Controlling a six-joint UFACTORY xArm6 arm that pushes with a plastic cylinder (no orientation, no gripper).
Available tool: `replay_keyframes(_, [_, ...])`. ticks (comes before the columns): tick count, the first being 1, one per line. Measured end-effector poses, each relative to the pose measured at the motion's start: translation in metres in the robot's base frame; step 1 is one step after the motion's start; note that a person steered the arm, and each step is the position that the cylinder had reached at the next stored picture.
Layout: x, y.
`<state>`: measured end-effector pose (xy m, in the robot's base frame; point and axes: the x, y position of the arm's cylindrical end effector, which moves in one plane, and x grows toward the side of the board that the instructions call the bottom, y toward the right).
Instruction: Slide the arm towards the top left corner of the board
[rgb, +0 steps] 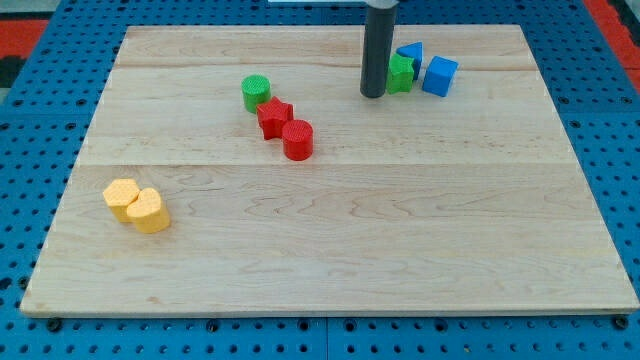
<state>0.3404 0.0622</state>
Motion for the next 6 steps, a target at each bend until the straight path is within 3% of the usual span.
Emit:
replay_keyframes(1, [0.015, -0.017])
replay_keyframes(3, [-0.015, -0.049])
replay_keyframes(4, [-0.070, -0.108])
replay_keyframes(5, [-0.089, -0.201])
replay_keyframes(6, [-0.071, -0.278])
